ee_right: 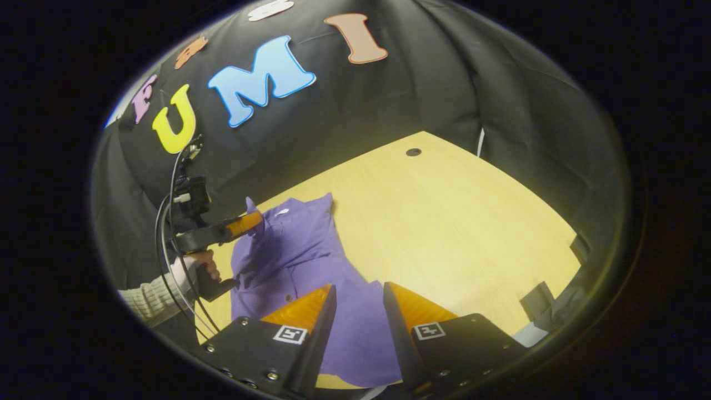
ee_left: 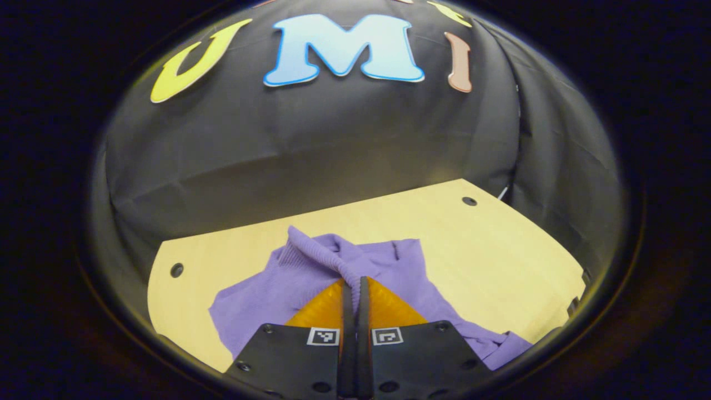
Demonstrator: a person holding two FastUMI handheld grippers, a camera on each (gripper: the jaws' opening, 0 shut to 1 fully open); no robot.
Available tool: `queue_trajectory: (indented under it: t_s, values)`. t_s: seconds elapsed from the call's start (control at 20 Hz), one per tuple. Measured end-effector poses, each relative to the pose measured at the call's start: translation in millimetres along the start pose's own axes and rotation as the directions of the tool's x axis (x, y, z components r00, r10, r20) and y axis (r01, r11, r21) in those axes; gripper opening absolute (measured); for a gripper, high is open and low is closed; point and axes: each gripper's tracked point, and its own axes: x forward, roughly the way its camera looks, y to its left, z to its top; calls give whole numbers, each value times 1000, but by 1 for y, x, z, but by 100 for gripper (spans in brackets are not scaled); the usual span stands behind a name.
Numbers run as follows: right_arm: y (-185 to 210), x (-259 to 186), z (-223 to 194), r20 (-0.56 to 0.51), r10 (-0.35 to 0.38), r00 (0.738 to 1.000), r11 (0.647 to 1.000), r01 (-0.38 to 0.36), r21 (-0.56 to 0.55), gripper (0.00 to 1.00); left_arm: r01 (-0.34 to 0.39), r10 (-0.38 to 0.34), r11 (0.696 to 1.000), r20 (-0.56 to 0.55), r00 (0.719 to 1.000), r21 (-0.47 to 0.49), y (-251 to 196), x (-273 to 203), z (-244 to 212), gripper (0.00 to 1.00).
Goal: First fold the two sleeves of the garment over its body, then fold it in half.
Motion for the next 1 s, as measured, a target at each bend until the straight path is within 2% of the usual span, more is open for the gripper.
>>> queue_trajectory:
  t_s: [0.35, 0.45, 0.55, 0.75, 0.8, 0.85, 0.9, 1.0]
  values:
    - [-16, 1, 3, -12, -15, 1000, 1000, 15, 14, 55, 60, -58, 998, -40, 998, 27, -47, 23, -10, 7]
    - [-14, 3, -1, -24, -14, 1000, 1000, 14, 8, 55, 34, -29, 997, -75, 997, 64, -46, 31, -18, 7]
    - [-15, 5, -4, -32, -9, 999, 1000, 9, 5, 55, 55, -47, 996, -111, 993, 71, -51, 34, -28, 8]
    - [-17, 10, -14, -52, 4, 999, 1000, -4, -8, 55, 65, -58, 996, -99, 993, 62, -50, 29, -22, 34]
    - [-17, 12, -17, -58, 7, 998, 1000, -8, -14, 55, 63, -57, 996, -92, 994, 60, -48, 27, -21, 46]
    - [-16, 14, -18, -64, 11, 998, 1000, -12, -21, 55, 70, -66, 996, -94, 993, 50, -48, 24, -21, 46]
    - [-13, 16, -20, -70, 15, 997, 999, -17, -29, 56, 68, -63, 997, -98, 993, 42, -44, 19, -22, 53]
    - [-10, 18, -27, -86, 22, 996, 999, -25, -44, 55, 52, -50, 998, -96, 994, 19, -35, 11, -24, 54]
